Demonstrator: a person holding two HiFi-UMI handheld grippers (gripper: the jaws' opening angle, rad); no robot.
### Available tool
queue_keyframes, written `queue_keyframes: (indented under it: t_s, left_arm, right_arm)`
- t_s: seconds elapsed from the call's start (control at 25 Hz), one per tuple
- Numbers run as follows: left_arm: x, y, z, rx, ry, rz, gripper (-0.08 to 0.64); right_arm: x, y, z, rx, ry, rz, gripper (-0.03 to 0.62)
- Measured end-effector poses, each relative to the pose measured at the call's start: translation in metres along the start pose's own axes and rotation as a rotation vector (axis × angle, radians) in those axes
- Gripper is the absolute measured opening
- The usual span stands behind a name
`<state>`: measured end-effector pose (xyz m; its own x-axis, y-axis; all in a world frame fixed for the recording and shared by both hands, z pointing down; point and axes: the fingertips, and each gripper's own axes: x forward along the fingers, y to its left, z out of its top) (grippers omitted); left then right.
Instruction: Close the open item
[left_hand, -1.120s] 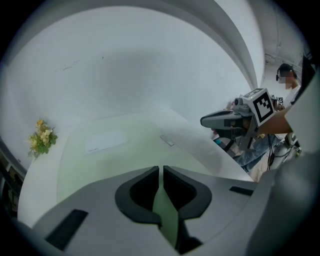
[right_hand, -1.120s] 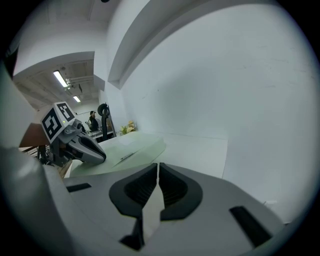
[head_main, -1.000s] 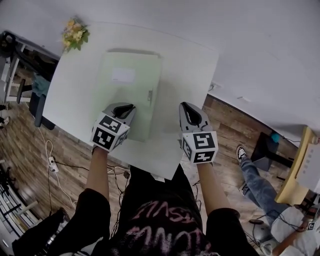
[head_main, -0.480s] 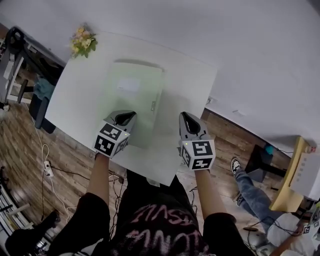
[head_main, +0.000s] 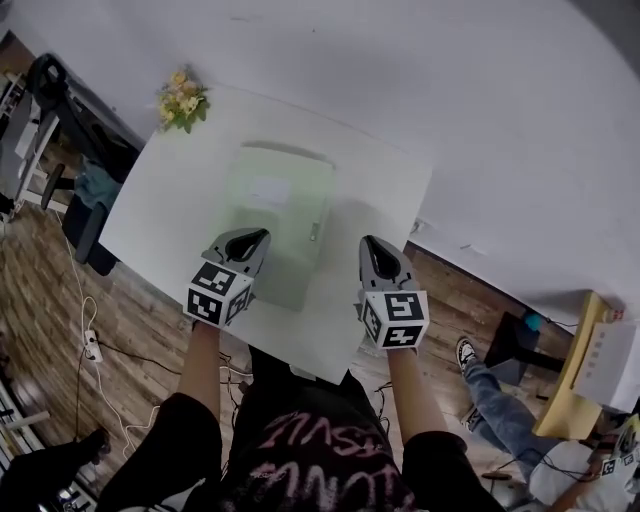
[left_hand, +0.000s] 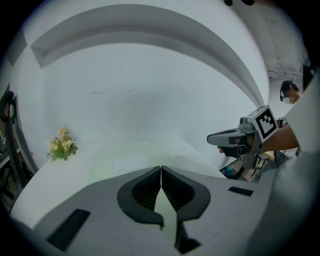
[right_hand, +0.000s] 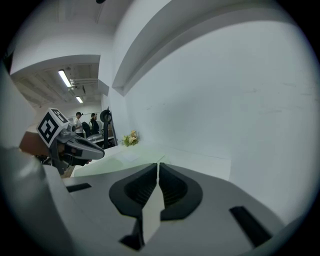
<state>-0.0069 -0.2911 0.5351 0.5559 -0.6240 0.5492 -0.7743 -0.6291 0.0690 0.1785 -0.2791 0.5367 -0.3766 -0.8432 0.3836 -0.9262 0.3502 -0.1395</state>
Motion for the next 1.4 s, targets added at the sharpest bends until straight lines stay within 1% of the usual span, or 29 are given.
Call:
queue_keyframes:
  t_s: [0.16, 0.28, 0.48, 0.76, 1.12, 1.4]
  left_arm:
    - [-0.018, 0.008, 0.02, -0.011, -0.082, 0.037, 0.02]
    - [-0.033, 0.017, 0.036, 0.001, -0.146, 0.076, 0.02]
    - [-0.062, 0.025, 0.061, 0.011, -0.244, 0.118, 0.018]
    - [-0.098, 0.032, 0.095, 0.027, -0.347, 0.181, 0.015]
    - [-0.131, 0.037, 0.129, 0.059, -0.438, 0.235, 0.015]
    - [-0.152, 0.043, 0.146, 0.077, -0.495, 0.272, 0.015]
  right_arm:
    - [0.0, 0.005, 0.013, -0.014, -0.012, 0.002, 0.028]
    - [0.0, 0.011, 0.028, -0.024, -0.036, 0.003, 0.028]
    - [-0.004, 0.021, 0.056, -0.042, -0.088, 0.011, 0.028]
    - [-0.017, 0.028, 0.097, -0.069, -0.165, 0.012, 0.026]
    - [-0.027, 0.034, 0.138, -0.094, -0.245, 0.017, 0.026]
    - [-0.031, 0.041, 0.156, -0.099, -0.284, 0.015, 0.026]
